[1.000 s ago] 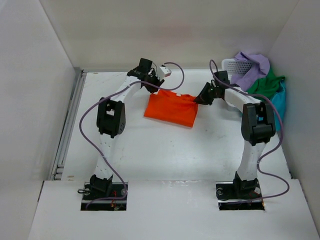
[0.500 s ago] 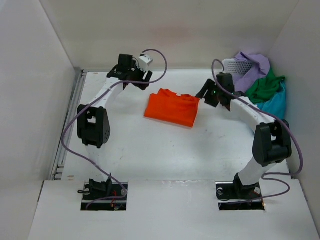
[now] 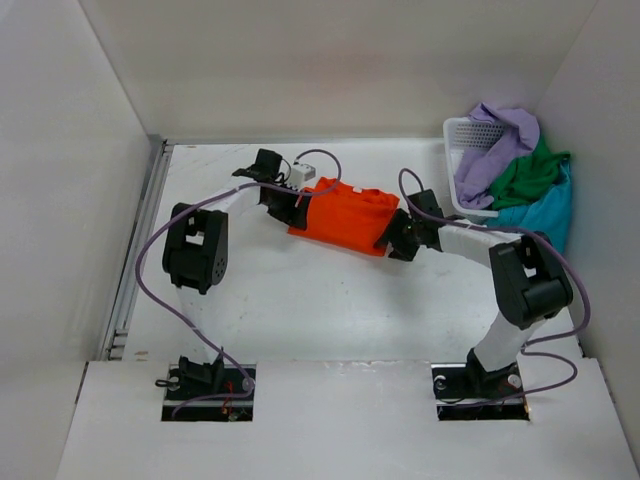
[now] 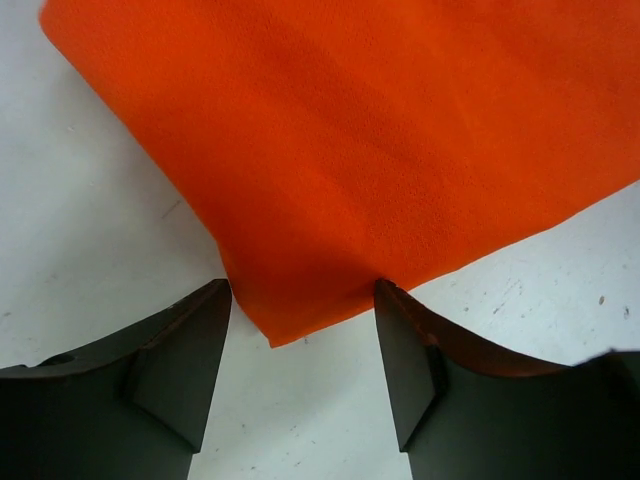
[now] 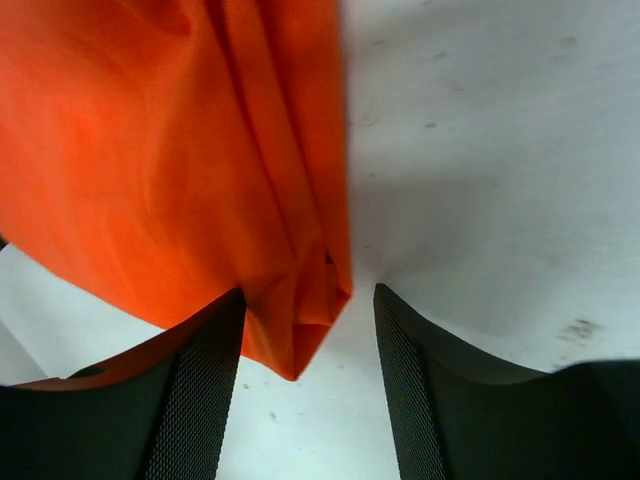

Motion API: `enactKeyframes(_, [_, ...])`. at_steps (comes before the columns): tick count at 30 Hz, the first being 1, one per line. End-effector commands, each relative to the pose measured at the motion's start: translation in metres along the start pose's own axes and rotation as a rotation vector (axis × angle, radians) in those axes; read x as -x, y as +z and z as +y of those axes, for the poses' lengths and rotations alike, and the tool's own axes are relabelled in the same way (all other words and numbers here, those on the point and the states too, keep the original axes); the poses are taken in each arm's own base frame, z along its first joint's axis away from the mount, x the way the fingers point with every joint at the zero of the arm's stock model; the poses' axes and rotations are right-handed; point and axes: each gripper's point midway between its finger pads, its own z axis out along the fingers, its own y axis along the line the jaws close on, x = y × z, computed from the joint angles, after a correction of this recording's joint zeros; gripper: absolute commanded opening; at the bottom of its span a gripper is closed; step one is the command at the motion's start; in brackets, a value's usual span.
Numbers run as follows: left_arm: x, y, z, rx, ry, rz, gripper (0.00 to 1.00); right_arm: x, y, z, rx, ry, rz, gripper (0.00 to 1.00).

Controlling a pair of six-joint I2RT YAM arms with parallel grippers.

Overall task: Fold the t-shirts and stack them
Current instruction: Smooth out wrinkles on the folded tshirt

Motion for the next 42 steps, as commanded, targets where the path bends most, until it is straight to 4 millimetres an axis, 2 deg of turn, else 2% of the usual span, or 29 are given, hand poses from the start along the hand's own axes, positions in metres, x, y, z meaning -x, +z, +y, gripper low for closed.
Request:
enactKeyframes(1, [-0.008, 0.007, -0.01, -0.023, -0.043, 0.023, 0.5, -0.007, 0.013, 0.022, 0.077, -0.006, 0.022, 0.54])
enactKeyframes(2, [-0.011, 0.01, -0.012, -0.028, -0.045, 0.036, 0.41, -0.007, 0.016, 0.021, 0.074, -0.004, 0.029, 0.48])
enactKeyframes(3, [-0.012, 0.01, -0.013, -0.029, -0.045, 0.038, 0.37, -0.008, 0.018, 0.021, 0.073, 0.001, 0.035, 0.41])
enactKeyframes(6, [-0.022, 0.009, -0.02, -0.036, -0.051, 0.057, 0.15, -0.013, 0.018, 0.017, 0.073, 0.004, 0.043, 0.14])
enactKeyframes(7, [-0.026, 0.007, -0.021, -0.035, -0.053, 0.061, 0.1, -0.015, 0.016, 0.015, 0.074, 0.003, 0.042, 0.08])
enactKeyframes(9, [-0.041, -0.001, -0.03, -0.036, -0.058, 0.081, 0.02, -0.022, 0.011, 0.009, 0.075, -0.004, 0.054, 0.01])
enactKeyframes(11, [-0.055, -0.008, -0.037, -0.033, -0.049, 0.106, 0.02, -0.035, 0.007, 0.008, 0.082, -0.021, 0.086, 0.0])
enactKeyframes(14, [-0.094, -0.029, -0.049, -0.017, -0.026, 0.183, 0.02, -0.067, -0.004, 0.002, 0.093, -0.055, 0.163, 0.0])
enactKeyframes(18, [-0.143, -0.063, -0.065, -0.02, -0.015, 0.277, 0.09, -0.132, -0.029, -0.023, 0.054, -0.12, 0.312, 0.01])
enactKeyframes(20, [-0.163, -0.076, -0.074, -0.033, -0.026, 0.326, 0.15, -0.152, -0.042, -0.031, 0.036, -0.149, 0.363, 0.05])
enactKeyframes(21, [-0.177, -0.089, -0.084, -0.054, -0.04, 0.366, 0.23, -0.165, -0.053, -0.037, 0.02, -0.173, 0.392, 0.12])
enactKeyframes(22, [-0.181, -0.093, -0.087, -0.062, -0.043, 0.376, 0.27, -0.17, -0.059, -0.039, 0.014, -0.188, 0.401, 0.19])
enactKeyframes(23, [-0.185, -0.103, -0.092, -0.071, -0.043, 0.381, 0.35, -0.17, -0.071, -0.039, 0.018, -0.22, 0.399, 0.3])
enactKeyframes(24, [-0.184, -0.11, -0.094, -0.075, -0.041, 0.376, 0.4, -0.169, -0.074, -0.038, 0.022, -0.229, 0.392, 0.33])
enactKeyframes(25, [-0.178, -0.121, -0.096, -0.074, -0.025, 0.349, 0.47, -0.163, -0.086, -0.033, 0.042, -0.267, 0.368, 0.37])
enactKeyframes(27, [-0.162, -0.132, -0.094, -0.065, 0.001, 0.296, 0.5, -0.145, -0.102, -0.022, 0.069, -0.31, 0.297, 0.39])
enactKeyframes(28, [-0.151, -0.136, -0.092, -0.056, 0.014, 0.258, 0.52, -0.12, -0.115, -0.009, 0.095, -0.337, 0.2, 0.39])
enactKeyframes(29, [-0.13, -0.139, -0.085, -0.047, 0.031, 0.178, 0.55, -0.107, -0.121, -0.002, 0.108, -0.349, 0.152, 0.4])
enactKeyframes(30, [-0.121, -0.139, -0.082, -0.044, 0.034, 0.144, 0.57, -0.093, -0.126, 0.006, 0.121, -0.356, 0.106, 0.42])
enactKeyframes(31, [-0.11, -0.136, -0.076, -0.038, 0.033, 0.099, 0.59, -0.087, -0.128, 0.01, 0.13, -0.363, 0.083, 0.44])
enactKeyframes(32, [-0.101, -0.129, -0.071, -0.038, 0.038, 0.069, 0.6, -0.071, -0.13, 0.017, 0.143, -0.375, 0.031, 0.48])
enactKeyframes(34, [-0.093, -0.114, -0.064, -0.043, 0.049, 0.051, 0.6, -0.055, -0.123, 0.02, 0.137, -0.394, -0.003, 0.53])
enactKeyframes(39, [-0.075, -0.071, -0.047, -0.054, 0.001, 0.037, 0.6, -0.04, -0.094, 0.025, 0.115, -0.415, -0.008, 0.58])
enactKeyframes(42, [-0.066, -0.056, -0.041, -0.072, -0.042, 0.025, 0.59, -0.034, -0.081, 0.033, 0.127, -0.425, -0.018, 0.59])
